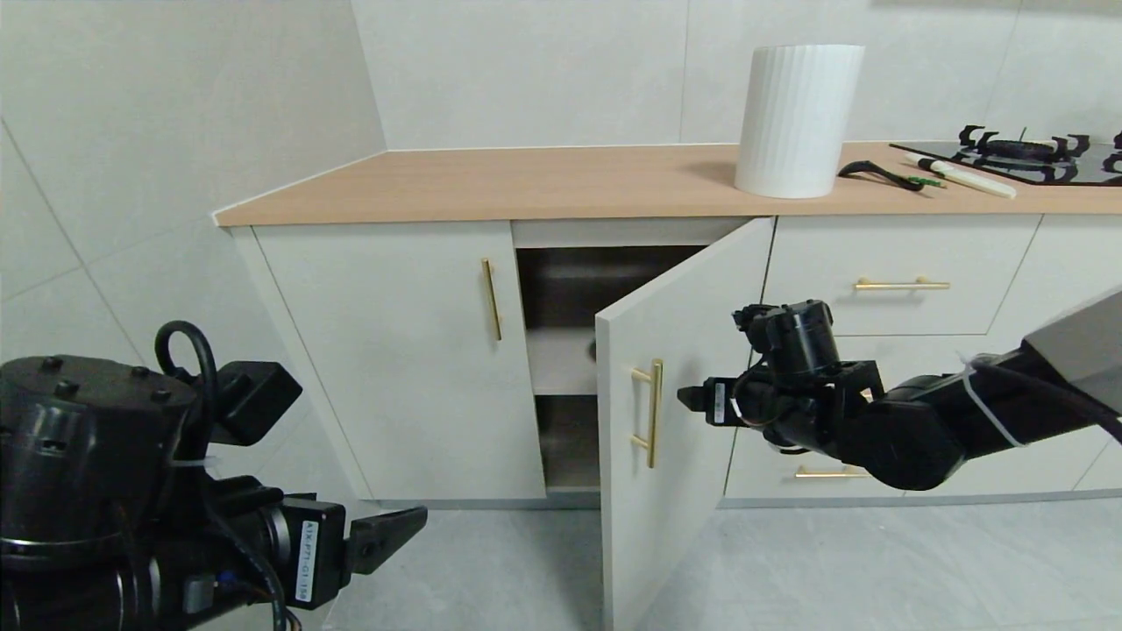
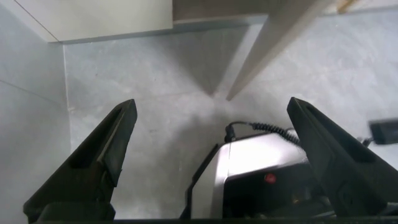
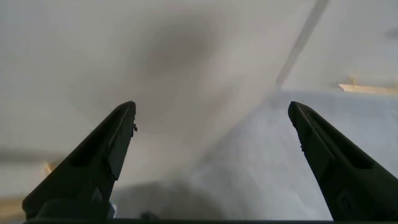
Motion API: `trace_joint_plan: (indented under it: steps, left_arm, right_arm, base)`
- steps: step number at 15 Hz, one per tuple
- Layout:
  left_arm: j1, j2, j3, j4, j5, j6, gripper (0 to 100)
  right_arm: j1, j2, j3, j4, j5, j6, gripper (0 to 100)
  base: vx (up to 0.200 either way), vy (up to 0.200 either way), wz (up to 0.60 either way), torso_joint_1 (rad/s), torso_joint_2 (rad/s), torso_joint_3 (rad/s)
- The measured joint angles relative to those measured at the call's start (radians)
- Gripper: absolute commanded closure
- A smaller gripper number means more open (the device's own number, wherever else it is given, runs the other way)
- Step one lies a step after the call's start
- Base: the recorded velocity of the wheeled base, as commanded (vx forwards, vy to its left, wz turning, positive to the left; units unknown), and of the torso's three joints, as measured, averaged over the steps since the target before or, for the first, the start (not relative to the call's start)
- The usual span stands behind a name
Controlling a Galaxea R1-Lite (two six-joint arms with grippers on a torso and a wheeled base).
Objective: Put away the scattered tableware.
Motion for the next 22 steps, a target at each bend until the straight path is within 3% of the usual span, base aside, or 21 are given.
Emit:
trace_joint_plan:
  steps: [6,12,22]
  left_arm:
    - [0.000,0.010,0.005,-0.001,0.001,0.003,0]
    - [0.000,0.008,0.006,-0.003,0.001,0.002,0]
    - [0.000,0.011,0.010,-0.003,0.001,0.008,0]
  right_arm:
    - [-0.014,0.093,-0.011,-0.117,-0.028,0.032,0]
    - [-0.020,0.133,-0.035,-0.136,-0.051,0.071,0]
    - [-0.027,0.163,-0.068,-0.161,-0.101,0.101,0]
  base:
    - [0.000,0.000,0.00,0.000,0.00,0.000]
    - [0.200,0.000,0.00,0.002,0.00,0.003]
    - [0.000,0.000,0.00,0.000,0.00,0.000]
